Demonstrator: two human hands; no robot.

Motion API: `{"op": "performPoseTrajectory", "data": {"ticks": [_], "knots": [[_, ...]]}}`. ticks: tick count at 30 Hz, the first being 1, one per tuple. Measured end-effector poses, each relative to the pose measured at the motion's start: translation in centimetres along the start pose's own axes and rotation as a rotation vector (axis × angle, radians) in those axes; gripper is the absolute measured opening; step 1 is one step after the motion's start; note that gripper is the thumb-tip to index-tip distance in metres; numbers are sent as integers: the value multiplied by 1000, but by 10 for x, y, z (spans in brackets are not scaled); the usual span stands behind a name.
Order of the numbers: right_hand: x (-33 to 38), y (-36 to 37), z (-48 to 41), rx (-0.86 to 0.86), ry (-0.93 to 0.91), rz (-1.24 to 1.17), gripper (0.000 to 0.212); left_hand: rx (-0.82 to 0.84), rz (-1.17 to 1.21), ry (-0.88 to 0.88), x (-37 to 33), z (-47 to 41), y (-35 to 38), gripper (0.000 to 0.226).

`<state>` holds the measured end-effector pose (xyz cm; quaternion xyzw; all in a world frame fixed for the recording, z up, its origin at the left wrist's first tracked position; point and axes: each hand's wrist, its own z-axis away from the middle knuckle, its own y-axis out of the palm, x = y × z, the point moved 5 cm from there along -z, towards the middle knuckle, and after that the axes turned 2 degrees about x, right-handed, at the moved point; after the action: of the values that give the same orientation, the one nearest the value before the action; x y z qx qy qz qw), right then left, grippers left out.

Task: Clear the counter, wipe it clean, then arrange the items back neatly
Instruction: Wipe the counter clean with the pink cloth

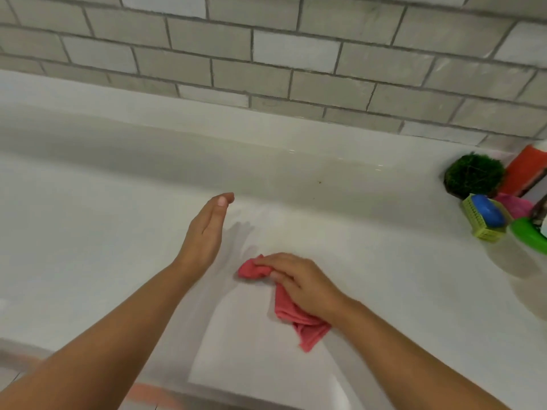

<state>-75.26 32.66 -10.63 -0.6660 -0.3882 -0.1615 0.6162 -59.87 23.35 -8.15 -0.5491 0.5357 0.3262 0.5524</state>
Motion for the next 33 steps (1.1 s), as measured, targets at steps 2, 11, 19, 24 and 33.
{"op": "performPoseTrajectory", "data": {"ticks": [2,11,19,24,33], "knots": [[-2,-27,3,-132,47,-121,26,-11,-22,-7,3,11,-16,44],[-105,-79,-31,-233,541,458,59,-69,-98,-70,25,65,-83,45],[83,88,-5,-47,-56,265,53,-69,-89,-23,3,87,-100,47],[148,127,34,174,-262,62,47,-84,-57,30,-20,92,-108,45],[4,-8,36,-376,589,243,40,-24,-74,22,-13,121,-113,50]]}}
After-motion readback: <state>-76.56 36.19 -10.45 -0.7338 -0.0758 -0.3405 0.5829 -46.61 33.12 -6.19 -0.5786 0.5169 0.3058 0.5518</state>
